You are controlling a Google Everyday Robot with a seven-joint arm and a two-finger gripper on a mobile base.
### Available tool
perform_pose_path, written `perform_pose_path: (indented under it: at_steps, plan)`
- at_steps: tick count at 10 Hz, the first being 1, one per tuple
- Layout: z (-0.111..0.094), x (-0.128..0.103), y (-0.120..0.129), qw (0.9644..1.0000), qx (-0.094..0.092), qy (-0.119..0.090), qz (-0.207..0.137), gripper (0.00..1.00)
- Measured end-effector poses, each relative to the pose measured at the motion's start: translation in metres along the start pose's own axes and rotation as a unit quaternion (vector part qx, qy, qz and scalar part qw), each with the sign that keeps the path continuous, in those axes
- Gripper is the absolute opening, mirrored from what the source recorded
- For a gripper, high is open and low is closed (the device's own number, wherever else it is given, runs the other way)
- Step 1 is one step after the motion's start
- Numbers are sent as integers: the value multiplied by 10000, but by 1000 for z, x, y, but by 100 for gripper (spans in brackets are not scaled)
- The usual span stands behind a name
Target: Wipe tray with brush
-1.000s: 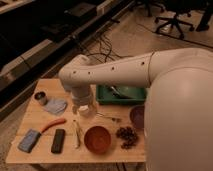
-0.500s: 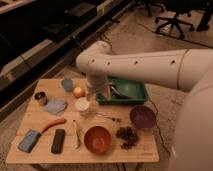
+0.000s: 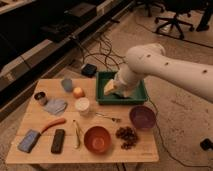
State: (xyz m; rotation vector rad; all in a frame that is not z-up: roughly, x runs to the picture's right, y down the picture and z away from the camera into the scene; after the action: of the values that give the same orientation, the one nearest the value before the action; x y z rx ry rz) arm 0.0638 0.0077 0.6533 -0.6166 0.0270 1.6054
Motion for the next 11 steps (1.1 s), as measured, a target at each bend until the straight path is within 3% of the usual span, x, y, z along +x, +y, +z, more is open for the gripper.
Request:
perform_pose_path:
  at_steps: [1,3,5,9,10,11]
  plan:
    - [-10,-1,-10,9995,-209,-218,12,65]
    - [-16,-2,-15,9989,-322,-353,17,65]
    - [-16,-3,-14,9989,-322,-347,6,65]
    - [-19,-29,-42,9998,90,-144,83,65]
    - [-23,-36,-58,9999,70,-111,89,65]
    - [-30,-41,-78,9999,-97,-63,72,65]
